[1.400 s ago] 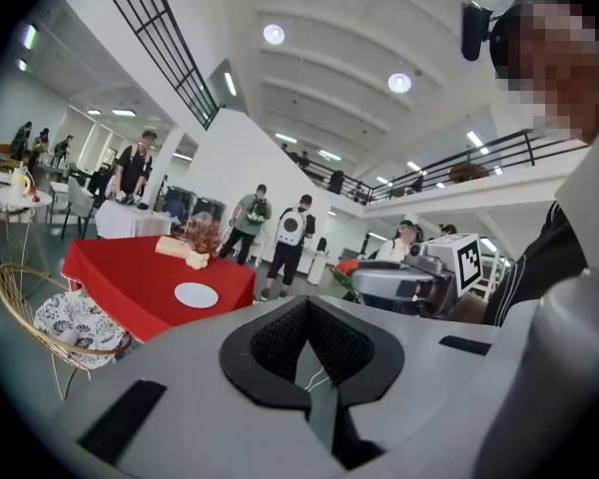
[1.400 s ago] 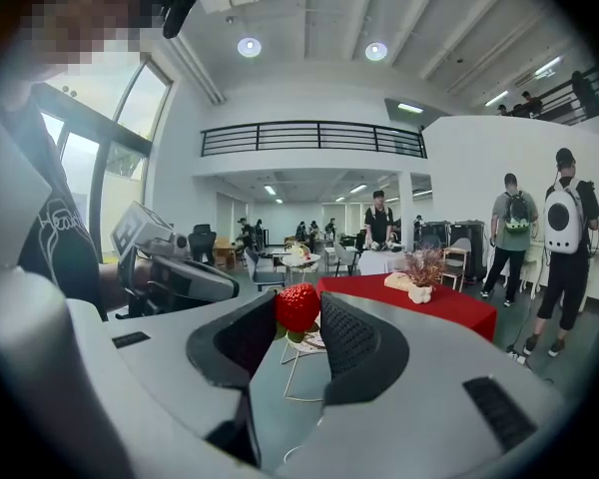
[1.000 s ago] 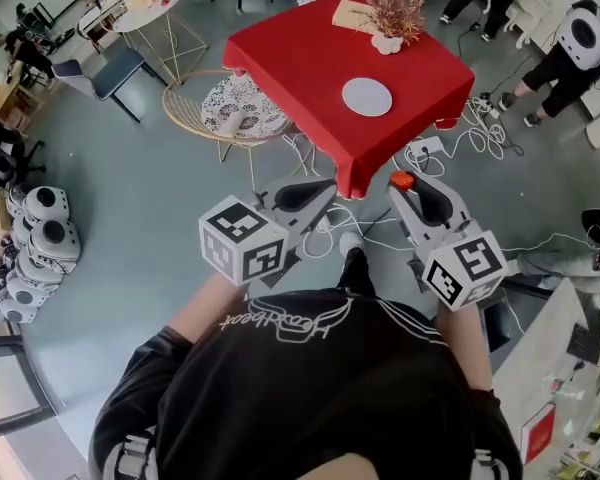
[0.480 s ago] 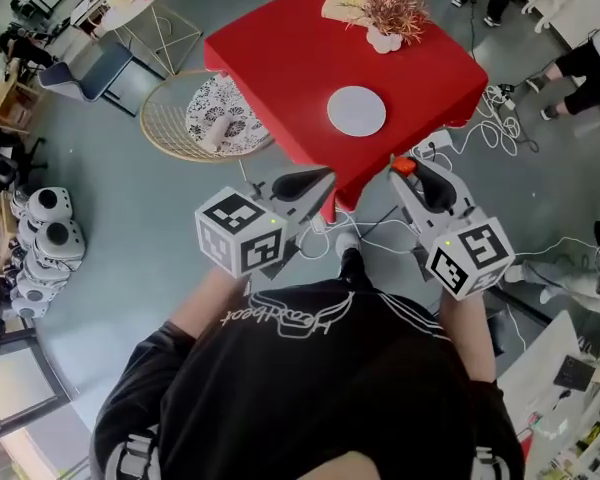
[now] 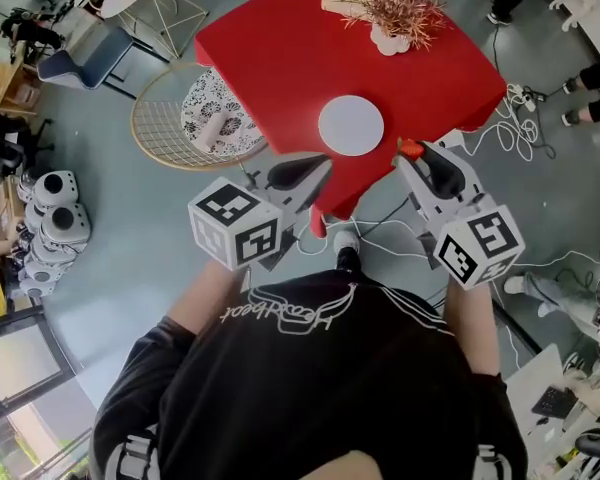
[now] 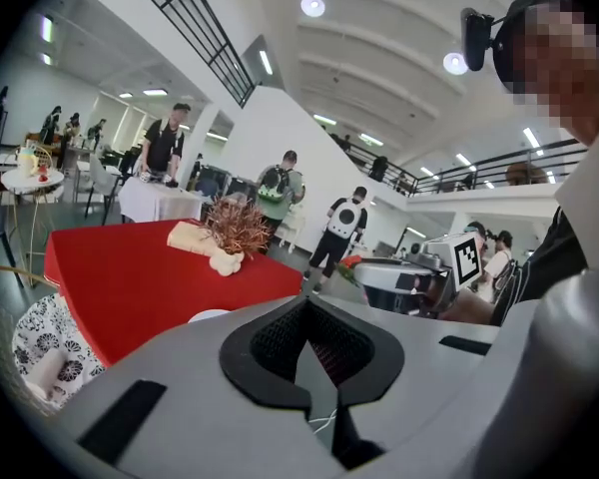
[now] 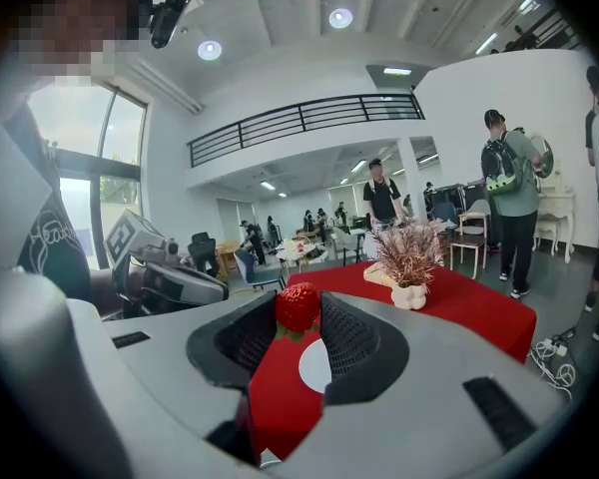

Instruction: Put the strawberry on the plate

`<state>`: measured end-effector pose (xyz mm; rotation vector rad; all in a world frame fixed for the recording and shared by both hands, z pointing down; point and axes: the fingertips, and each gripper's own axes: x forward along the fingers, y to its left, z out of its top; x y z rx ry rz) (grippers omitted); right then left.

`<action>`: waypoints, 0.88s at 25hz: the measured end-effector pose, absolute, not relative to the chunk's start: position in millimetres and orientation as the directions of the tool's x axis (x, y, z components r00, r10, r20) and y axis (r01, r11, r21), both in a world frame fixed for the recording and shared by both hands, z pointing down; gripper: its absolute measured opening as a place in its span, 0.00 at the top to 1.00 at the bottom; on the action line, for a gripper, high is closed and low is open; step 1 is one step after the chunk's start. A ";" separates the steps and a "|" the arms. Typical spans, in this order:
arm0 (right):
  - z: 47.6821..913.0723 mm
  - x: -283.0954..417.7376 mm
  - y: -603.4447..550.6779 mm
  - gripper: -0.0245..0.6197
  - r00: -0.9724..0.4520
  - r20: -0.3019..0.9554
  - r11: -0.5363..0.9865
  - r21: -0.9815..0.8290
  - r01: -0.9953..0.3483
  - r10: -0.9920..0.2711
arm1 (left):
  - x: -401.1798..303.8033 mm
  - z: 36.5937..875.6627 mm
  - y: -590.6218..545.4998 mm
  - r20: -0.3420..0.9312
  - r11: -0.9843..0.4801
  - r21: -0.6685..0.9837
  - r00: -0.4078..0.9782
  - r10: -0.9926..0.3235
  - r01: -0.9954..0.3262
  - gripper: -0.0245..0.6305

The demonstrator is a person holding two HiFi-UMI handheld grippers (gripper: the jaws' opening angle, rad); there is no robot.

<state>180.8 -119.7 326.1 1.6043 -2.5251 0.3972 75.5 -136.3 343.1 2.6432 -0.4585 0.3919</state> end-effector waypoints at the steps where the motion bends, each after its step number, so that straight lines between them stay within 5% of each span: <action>1: 328.2 184.3 -124.8 0.77 -0.436 0.243 0.409 -0.157 -0.899 -0.866 | 79.1 345.2 -140.4 0.344 -0.851 0.361 0.903 -0.258 -0.381 0.95; 22: 357.7 186.6 -213.4 0.77 -0.558 0.276 0.542 -0.139 -0.829 -0.783 | 95.6 379.5 -197.3 0.382 -0.777 0.400 0.859 -0.340 -0.485 0.95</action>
